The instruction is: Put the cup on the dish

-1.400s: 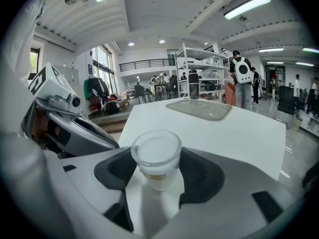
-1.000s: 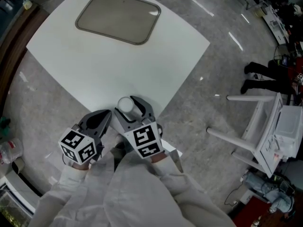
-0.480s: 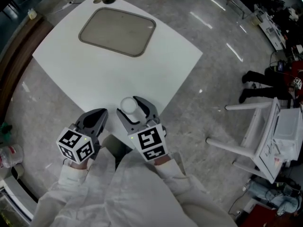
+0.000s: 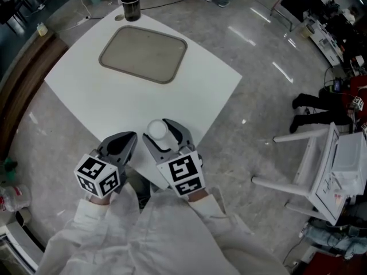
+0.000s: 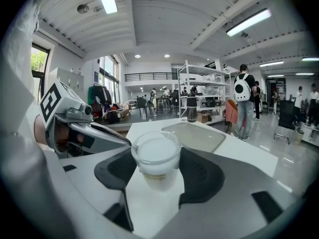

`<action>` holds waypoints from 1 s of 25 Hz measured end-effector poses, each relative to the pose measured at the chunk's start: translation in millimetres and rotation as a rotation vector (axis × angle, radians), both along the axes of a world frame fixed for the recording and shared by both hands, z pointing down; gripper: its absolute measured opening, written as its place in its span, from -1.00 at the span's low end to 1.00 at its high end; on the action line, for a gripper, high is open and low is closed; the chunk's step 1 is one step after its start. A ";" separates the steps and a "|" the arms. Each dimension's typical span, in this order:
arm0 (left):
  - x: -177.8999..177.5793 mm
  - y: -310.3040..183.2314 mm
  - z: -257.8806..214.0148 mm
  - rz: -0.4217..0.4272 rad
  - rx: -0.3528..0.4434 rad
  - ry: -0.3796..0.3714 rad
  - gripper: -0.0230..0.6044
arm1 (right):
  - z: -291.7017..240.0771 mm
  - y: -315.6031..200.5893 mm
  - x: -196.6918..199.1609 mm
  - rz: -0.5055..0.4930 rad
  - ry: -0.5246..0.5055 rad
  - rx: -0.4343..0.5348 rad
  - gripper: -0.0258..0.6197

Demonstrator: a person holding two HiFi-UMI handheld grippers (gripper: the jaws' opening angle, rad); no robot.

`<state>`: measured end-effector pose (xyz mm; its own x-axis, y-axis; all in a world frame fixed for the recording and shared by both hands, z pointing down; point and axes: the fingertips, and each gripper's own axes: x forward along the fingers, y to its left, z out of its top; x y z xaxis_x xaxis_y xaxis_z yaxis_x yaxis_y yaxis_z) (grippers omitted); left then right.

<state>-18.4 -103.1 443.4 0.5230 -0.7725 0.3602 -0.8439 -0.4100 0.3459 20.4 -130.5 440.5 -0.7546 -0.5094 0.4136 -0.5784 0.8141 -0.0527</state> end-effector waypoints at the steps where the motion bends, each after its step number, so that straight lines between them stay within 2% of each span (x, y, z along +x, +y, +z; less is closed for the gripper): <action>1: -1.5 -4.0 -0.6 0.006 0.001 0.001 -0.90 | -2.6 -3.5 -2.1 0.004 -0.003 0.005 -0.07; 7: -23.9 -33.1 -7.6 0.058 0.016 0.021 -0.90 | -15.9 -33.1 -29.8 0.016 -0.007 0.046 -0.07; 16: -72.1 -91.4 8.3 0.142 -0.034 0.006 -0.90 | -9.9 -97.4 -71.6 0.090 -0.003 0.015 -0.07; 25: -112.2 -177.1 -2.6 0.171 0.009 0.027 -0.90 | -11.8 -168.6 -114.2 0.117 0.027 0.041 -0.07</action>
<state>-130.6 -280.2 440.8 0.6568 -0.6741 0.3380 -0.7518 -0.5502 0.3635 -93.8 -299.1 428.8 -0.6784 -0.6099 0.4097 -0.6699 0.7424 -0.0042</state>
